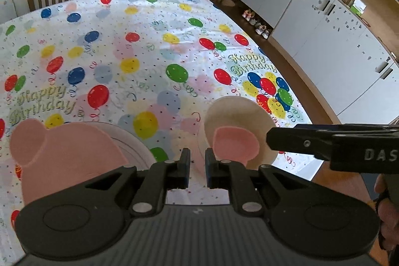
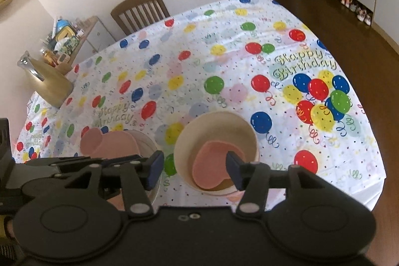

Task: Organize plates and bowls
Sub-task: 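Lower the pink heart dish into the cream bowl and open both tools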

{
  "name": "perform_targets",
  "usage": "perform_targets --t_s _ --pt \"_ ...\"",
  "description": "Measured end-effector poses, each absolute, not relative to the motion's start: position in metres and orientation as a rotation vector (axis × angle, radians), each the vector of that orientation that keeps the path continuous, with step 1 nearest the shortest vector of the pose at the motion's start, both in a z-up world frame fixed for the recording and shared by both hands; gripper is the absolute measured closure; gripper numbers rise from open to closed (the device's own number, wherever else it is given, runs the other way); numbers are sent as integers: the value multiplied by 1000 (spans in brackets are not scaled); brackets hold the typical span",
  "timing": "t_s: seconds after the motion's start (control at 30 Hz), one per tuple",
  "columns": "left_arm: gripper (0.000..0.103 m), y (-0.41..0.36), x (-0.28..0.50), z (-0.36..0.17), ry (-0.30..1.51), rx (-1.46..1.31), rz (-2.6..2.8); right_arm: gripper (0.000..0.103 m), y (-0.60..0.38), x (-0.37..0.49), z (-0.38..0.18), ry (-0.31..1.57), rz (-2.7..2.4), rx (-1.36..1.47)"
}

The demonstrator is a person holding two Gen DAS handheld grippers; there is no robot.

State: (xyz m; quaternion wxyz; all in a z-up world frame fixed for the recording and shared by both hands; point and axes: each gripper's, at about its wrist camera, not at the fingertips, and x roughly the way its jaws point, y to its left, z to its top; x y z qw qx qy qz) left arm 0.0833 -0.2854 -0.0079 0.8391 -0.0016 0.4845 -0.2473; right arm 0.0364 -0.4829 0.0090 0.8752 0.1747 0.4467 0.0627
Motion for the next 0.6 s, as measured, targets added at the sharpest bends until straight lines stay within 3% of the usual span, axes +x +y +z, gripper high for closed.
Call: perform_targets --t_s 0.1,0.27,0.4,0.47,0.6 --pt "90 -282 78 -5 1011 -9 -502 38 -481 31 14 903 150 348" --pt "71 -284 65 1 971 -29 -445 27 -483 23 23 846 203 272" --pt "45 -290 49 4 942 -66 -387 23 -487 13 27 793 258 174" --pt "44 -294 38 8 917 -78 -355 18 -492 7 27 768 286 143" --pt "33 -298 18 12 887 -119 -300 8 -504 -2 28 745 345 122"
